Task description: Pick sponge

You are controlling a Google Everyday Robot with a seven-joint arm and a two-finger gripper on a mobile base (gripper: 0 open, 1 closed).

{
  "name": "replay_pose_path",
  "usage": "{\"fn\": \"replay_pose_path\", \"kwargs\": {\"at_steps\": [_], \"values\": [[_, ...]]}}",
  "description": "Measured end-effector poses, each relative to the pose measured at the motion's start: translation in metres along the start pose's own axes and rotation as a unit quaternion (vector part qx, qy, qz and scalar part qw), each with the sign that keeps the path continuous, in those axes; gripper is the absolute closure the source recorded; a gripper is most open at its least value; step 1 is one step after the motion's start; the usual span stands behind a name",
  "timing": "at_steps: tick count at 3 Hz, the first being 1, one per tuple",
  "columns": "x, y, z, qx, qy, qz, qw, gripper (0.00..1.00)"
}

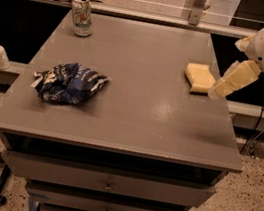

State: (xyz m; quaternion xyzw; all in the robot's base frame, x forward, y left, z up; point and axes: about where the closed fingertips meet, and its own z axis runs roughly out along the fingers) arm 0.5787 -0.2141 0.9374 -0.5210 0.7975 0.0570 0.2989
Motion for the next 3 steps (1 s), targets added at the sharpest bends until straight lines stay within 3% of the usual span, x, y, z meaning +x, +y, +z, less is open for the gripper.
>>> {"fn": "replay_pose_path", "kwargs": {"at_steps": [1, 3], "values": [[0.003, -0.028, 0.038, -0.004, -0.03, 0.027, 0.9992, 0.0], [0.036, -0.05, 0.102, -0.018, -0.014, 0.062, 0.9978, 0.0]]}}
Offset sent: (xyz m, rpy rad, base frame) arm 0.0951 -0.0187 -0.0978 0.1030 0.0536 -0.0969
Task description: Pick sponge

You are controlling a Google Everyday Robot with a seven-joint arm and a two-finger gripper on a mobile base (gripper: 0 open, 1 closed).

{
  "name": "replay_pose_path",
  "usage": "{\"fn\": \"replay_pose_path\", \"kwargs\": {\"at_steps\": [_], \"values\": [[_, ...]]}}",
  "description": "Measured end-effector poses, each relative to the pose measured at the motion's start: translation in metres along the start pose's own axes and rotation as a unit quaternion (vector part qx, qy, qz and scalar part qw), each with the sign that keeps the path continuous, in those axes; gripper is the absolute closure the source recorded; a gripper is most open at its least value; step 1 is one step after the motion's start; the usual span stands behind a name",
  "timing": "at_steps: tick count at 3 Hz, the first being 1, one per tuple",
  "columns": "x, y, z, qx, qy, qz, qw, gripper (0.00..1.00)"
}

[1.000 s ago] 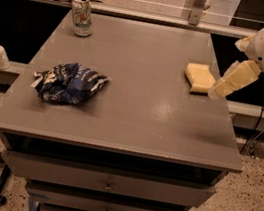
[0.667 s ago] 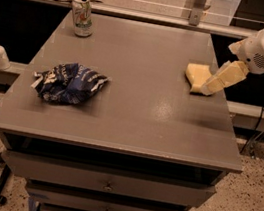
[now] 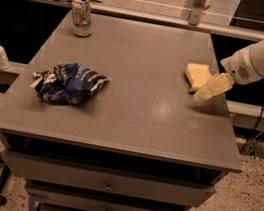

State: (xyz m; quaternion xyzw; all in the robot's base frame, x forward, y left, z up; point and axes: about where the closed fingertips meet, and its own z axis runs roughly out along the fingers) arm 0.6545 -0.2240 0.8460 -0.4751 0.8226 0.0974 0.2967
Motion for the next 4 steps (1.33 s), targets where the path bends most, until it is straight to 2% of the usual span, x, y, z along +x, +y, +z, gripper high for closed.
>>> {"fn": "replay_pose_path", "kwargs": {"at_steps": [1, 3, 4], "values": [[0.007, -0.005, 0.013, -0.001, 0.002, 0.012, 0.9999, 0.17], [-0.01, -0.01, -0.004, 0.009, -0.022, 0.008, 0.9997, 0.64], [-0.015, -0.002, -0.007, 0.003, -0.027, 0.006, 0.9996, 0.87]]}}
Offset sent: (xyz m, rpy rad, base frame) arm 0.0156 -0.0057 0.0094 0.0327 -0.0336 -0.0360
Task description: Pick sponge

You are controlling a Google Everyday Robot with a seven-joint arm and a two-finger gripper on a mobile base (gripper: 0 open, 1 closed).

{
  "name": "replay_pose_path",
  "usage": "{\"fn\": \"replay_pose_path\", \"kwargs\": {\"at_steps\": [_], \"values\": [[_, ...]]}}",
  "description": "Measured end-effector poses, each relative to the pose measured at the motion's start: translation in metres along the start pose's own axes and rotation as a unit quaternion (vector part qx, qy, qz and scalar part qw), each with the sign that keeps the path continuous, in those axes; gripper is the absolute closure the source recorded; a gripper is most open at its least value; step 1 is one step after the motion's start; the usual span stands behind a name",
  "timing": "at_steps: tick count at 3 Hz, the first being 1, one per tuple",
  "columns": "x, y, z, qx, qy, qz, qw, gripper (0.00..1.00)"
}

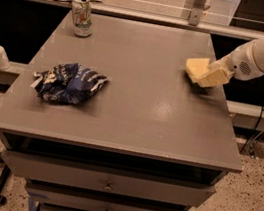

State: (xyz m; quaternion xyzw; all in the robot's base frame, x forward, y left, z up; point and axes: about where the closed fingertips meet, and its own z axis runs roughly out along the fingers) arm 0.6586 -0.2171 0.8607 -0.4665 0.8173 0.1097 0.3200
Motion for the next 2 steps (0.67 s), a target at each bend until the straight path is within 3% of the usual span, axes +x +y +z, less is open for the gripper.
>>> {"fn": "replay_pose_path", "kwargs": {"at_steps": [1, 2], "values": [[-0.015, 0.012, -0.012, -0.019, -0.019, -0.008, 0.9996, 1.0], [-0.042, 0.033, -0.034, -0.058, -0.051, -0.027, 0.9966, 1.0]]}}
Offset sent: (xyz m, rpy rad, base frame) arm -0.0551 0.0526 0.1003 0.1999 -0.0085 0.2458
